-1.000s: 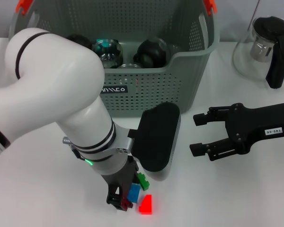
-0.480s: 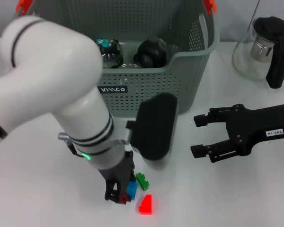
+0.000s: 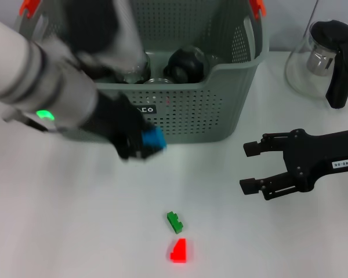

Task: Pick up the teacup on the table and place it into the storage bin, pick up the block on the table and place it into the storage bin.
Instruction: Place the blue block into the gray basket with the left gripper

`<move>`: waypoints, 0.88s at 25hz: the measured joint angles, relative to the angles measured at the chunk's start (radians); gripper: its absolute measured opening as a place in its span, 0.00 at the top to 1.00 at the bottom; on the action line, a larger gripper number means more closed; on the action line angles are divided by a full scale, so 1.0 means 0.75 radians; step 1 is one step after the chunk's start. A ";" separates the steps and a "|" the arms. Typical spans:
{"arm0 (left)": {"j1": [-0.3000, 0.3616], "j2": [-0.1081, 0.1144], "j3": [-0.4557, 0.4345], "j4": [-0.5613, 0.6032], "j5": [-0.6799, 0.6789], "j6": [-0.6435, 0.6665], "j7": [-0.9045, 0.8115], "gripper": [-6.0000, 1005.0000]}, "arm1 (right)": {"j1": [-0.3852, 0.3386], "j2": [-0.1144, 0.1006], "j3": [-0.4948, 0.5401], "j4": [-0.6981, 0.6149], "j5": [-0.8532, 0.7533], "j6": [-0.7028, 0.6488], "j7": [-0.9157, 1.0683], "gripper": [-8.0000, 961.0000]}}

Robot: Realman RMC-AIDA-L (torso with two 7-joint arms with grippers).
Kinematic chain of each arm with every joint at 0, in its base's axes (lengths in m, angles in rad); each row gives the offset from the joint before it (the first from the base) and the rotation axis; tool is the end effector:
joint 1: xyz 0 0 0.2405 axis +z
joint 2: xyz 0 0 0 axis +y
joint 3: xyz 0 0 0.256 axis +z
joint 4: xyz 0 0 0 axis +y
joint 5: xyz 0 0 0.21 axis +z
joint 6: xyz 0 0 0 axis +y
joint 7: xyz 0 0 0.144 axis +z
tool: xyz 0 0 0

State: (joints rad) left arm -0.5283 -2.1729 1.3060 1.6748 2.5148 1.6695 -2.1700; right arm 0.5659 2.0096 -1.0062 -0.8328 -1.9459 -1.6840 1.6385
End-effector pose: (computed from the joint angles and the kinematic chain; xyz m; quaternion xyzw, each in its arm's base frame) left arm -0.1250 0.3295 0.0194 -0.9767 -0.0984 0.1017 0.1614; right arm 0.2181 0.3311 0.0104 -0.9706 0.1792 0.1608 0.0008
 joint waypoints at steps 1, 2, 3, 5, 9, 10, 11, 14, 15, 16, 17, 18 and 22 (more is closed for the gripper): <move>-0.008 0.002 -0.099 0.015 -0.047 -0.009 -0.010 0.57 | 0.000 0.000 0.000 0.000 -0.001 -0.001 0.000 0.02; -0.026 0.004 -0.202 0.019 -0.093 -0.017 -0.019 0.57 | 0.003 -0.001 -0.001 0.000 -0.003 -0.001 0.000 0.02; -0.041 0.007 -0.265 0.017 -0.120 -0.030 -0.024 0.57 | 0.006 -0.002 -0.002 0.000 -0.006 -0.003 0.000 0.02; -0.119 0.020 -0.494 -0.042 -0.193 -0.052 -0.028 0.56 | 0.012 -0.002 -0.003 0.001 -0.011 -0.008 0.000 0.02; -0.254 0.103 -0.712 -0.288 -0.234 -0.131 -0.034 0.56 | 0.027 -0.002 -0.013 0.001 -0.021 -0.014 0.002 0.02; -0.273 0.126 -0.720 -0.351 -0.235 -0.161 -0.040 0.56 | 0.029 0.000 -0.014 0.002 -0.026 -0.014 0.004 0.02; -0.289 0.146 -0.721 -0.415 -0.236 -0.188 -0.042 0.55 | 0.031 0.002 -0.015 0.002 -0.034 -0.014 0.006 0.02; -0.332 0.181 -0.719 -0.597 -0.244 -0.258 -0.037 0.55 | 0.035 0.008 -0.015 0.002 -0.054 -0.015 0.010 0.02; -0.341 0.182 -0.718 -0.631 -0.247 -0.275 -0.029 0.55 | 0.036 0.010 -0.015 0.002 -0.058 -0.015 0.011 0.02; -0.348 0.178 -0.714 -0.655 -0.251 -0.289 -0.018 0.54 | 0.036 0.012 -0.015 0.002 -0.062 -0.015 0.011 0.02; -0.352 0.173 -0.712 -0.663 -0.253 -0.296 -0.011 0.54 | 0.036 0.013 -0.015 0.002 -0.065 -0.015 0.011 0.02; -0.356 0.165 -0.709 -0.672 -0.254 -0.302 -0.001 0.54 | 0.036 0.014 -0.014 0.002 -0.067 -0.015 0.012 0.02; -0.362 0.148 -0.699 -0.662 -0.255 -0.311 0.012 0.48 | 0.037 0.014 -0.016 0.002 -0.068 -0.016 0.013 0.02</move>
State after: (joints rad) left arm -0.8000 -2.0619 0.7821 1.1782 2.3232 1.4365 -2.1613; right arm 0.5935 2.0201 -1.0180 -0.8314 -1.9971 -1.6964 1.6481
